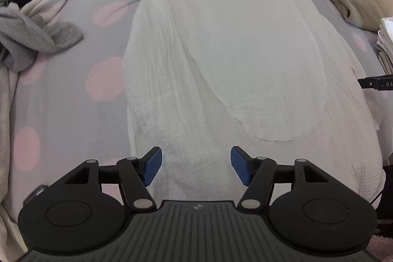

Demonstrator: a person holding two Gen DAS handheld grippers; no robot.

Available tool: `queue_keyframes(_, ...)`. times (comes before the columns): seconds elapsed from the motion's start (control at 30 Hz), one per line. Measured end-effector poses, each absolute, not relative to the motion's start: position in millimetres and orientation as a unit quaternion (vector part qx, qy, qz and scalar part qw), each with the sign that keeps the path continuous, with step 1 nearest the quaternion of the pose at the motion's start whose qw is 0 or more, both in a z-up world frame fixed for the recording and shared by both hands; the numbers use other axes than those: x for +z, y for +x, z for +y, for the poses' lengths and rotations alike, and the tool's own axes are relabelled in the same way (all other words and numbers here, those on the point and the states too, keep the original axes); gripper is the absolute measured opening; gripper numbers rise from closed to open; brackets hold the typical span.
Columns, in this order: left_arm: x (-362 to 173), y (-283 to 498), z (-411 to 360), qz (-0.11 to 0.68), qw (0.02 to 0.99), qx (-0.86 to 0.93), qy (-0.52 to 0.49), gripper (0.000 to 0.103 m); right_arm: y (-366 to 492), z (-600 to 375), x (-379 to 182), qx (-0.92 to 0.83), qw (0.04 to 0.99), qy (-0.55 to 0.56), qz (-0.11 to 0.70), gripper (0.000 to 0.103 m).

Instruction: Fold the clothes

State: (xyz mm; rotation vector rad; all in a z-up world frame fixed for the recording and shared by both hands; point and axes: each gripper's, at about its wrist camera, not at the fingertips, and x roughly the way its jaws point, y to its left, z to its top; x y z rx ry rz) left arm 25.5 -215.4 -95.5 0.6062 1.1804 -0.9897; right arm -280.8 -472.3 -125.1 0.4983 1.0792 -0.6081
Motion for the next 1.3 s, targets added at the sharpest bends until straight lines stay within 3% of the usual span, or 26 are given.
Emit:
queue_keyframes(0.13,-104.8,23.1,-213.1,0.543,0.671,-0.439,0.248,0.064,-278.0,-464.9,-138.0,-0.278,0.773,0.222,0.525,0.039)
queue_keyframes(0.17,-107.5,22.6,-214.0,0.546,0.671,-0.439,0.245,0.064,-277.5,-463.4,-140.0,-0.280,0.772,0.215,0.529,0.035)
queue_keyframes(0.2,-110.1,22.1,-214.9,0.548,0.670,-0.438,0.242,0.064,-277.0,-462.9,-141.7,-0.282,0.770,0.208,0.533,0.018)
queue_keyframes(0.23,-112.8,21.7,-215.7,0.550,0.670,-0.436,0.241,0.057,-276.2,-462.7,-142.8,-0.288,0.766,0.198,0.539,0.001)
queue_keyframes(0.27,-115.5,21.7,-216.2,0.547,0.674,-0.428,0.251,0.048,-276.3,-462.3,-142.2,-0.296,0.765,0.185,0.540,0.001)
queue_keyframes(0.3,-117.8,21.9,-216.4,0.546,0.676,-0.421,0.259,0.027,-276.5,-461.9,-141.3,-0.305,0.765,0.171,0.541,0.001)
queue_keyframes(0.33,-118.1,24.1,-214.7,0.550,0.675,-0.418,0.258,0.018,-277.9,-462.1,-138.1,-0.316,0.765,0.160,0.538,0.000)
queue_keyframes(0.43,-107.0,39.7,-204.3,0.565,0.682,-0.411,0.216,0.005,-285.8,-465.8,-125.2,-0.350,0.761,0.142,0.527,0.000)
queue_keyframes(0.6,-71.7,71.0,-179.8,0.544,0.724,-0.396,0.155,0.002,-301.0,-483.7,-99.8,-0.383,0.771,0.169,0.480,0.000)
queue_keyframes(0.7,-50.0,99.7,-164.5,0.536,0.750,-0.371,0.112,0.002,-299.7,-493.4,-98.5,-0.365,0.779,0.213,0.463,0.009)
queue_keyframes(0.73,-44.6,108.8,-160.6,0.531,0.758,-0.364,0.107,0.002,-296.7,-493.9,-99.5,-0.358,0.782,0.222,0.460,0.024)
queue_keyframes(0.8,-38.9,128.3,-156.7,0.521,0.774,-0.342,0.108,0.002,-289.6,-492.8,-102.4,-0.341,0.788,0.232,0.456,0.036)
queue_keyframes(1.07,-30.3,194.9,-148.0,0.500,0.818,-0.264,0.105,0.002,-255.5,-483.4,-141.6,-0.299,0.773,0.241,0.506,0.035)
queue_keyframes(1.1,-28.9,203.9,-145.3,0.491,0.828,-0.250,0.107,0.002,-253.5,-483.1,-145.8,-0.304,0.770,0.231,0.511,0.028)
queue_keyframes(1.13,-27.8,212.8,-142.5,0.482,0.837,-0.236,0.107,0.002,-251.7,-482.9,-149.8,-0.309,0.768,0.220,0.516,0.008)
queue_keyframes(1.17,-27.9,221.5,-139.4,0.480,0.841,-0.227,0.103,0.002,-252.0,-485.0,-149.9,-0.316,0.766,0.218,0.515,0.003)
queue_keyframes(1.3,-30.8,253.5,-128.4,0.472,0.855,-0.196,0.089,0.002,-260.8,-501.3,-138.4,-0.351,0.759,0.228,0.498,0.003)
